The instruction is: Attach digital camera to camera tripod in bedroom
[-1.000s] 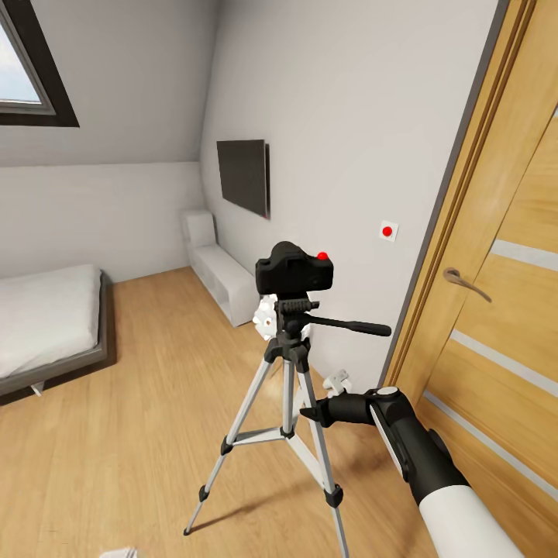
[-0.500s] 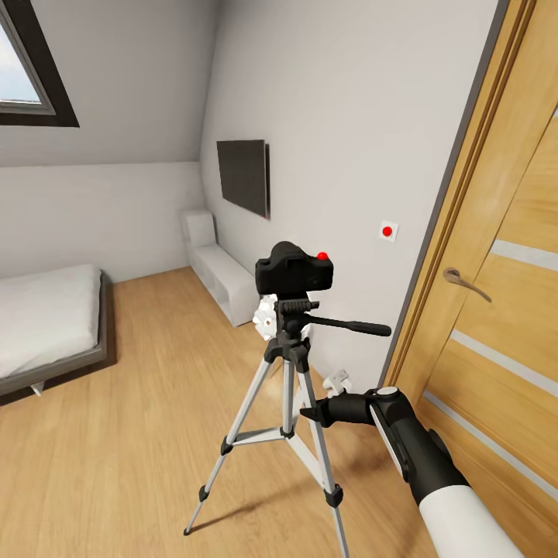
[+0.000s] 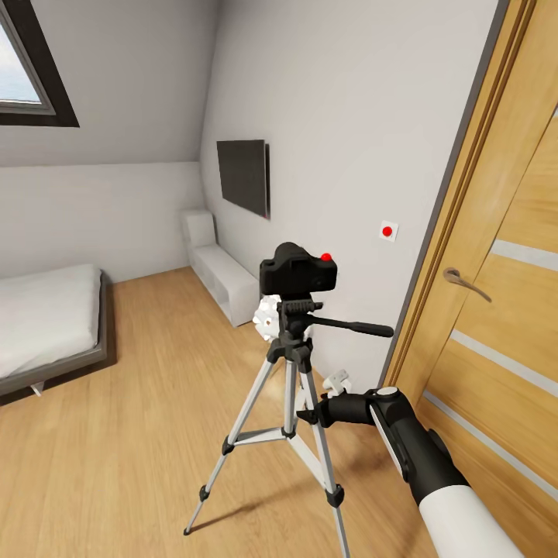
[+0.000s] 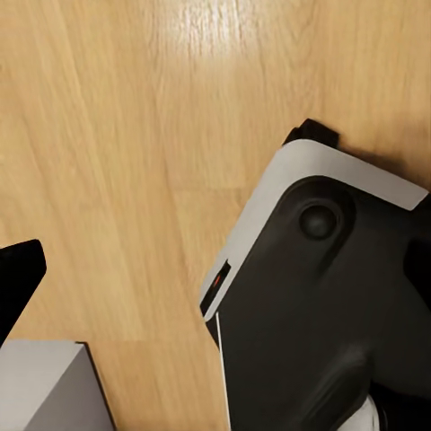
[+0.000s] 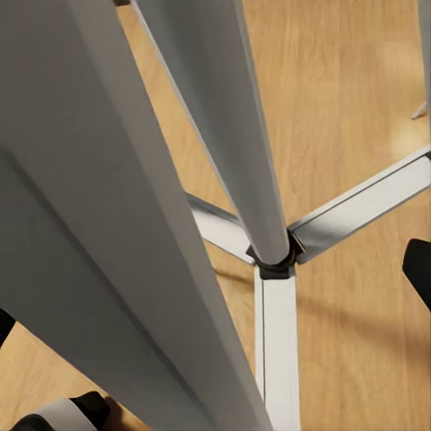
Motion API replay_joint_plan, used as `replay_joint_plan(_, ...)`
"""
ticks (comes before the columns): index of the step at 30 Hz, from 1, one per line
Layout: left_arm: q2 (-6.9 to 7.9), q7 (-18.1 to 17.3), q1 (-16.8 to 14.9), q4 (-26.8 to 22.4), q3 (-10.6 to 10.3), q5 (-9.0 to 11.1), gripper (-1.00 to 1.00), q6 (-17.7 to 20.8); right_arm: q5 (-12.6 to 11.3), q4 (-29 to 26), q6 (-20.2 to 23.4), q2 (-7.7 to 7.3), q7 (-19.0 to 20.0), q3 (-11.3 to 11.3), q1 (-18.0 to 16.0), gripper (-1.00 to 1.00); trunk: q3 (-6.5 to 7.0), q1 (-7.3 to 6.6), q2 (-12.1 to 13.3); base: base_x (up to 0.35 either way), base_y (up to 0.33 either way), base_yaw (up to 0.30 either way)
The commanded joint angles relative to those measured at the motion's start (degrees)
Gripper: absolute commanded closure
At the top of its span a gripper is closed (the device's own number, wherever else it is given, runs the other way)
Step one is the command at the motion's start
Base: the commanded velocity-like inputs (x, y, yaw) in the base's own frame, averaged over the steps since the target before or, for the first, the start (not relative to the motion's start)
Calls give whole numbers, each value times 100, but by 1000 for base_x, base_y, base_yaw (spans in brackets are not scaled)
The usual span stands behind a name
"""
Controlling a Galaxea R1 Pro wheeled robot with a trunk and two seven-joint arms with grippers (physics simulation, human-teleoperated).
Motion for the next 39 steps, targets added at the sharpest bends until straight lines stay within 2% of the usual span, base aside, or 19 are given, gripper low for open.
replay_joint_plan(1, 0, 16, -5, -1, -48, 52, -100, 15, 55, -8, 13, 1, 40, -4, -6, -100, -12, 3, -12, 0, 0, 0)
replay_joint_plan(13, -8, 19, -4, -1, -48, 68, -100, -183, 75, -13, 21, -15, 42, -14, -5, -100, -12, 3, -12, 0, 0, 0)
replay_joint_plan(31, -3, 26, -3, -1, -48, 81, -100, -217, 64, -100, 22, -17, 94, -18, -4, -100, -12, 3, -12, 0, 0, 0)
replay_joint_plan(36, 14, 25, -3, -7, -48, 91, -100, -219, 37, -437, 82, -37, 227, -15, 1, -100, -12, 3, -12, 0, 0, 0)
replay_joint_plan(39, 21, 27, -4, -9, -53, 99, -100, -224, 32, -965, 263, -192, 467, -17, 57, -100, -12, 3, -12, 0, 0, 0)
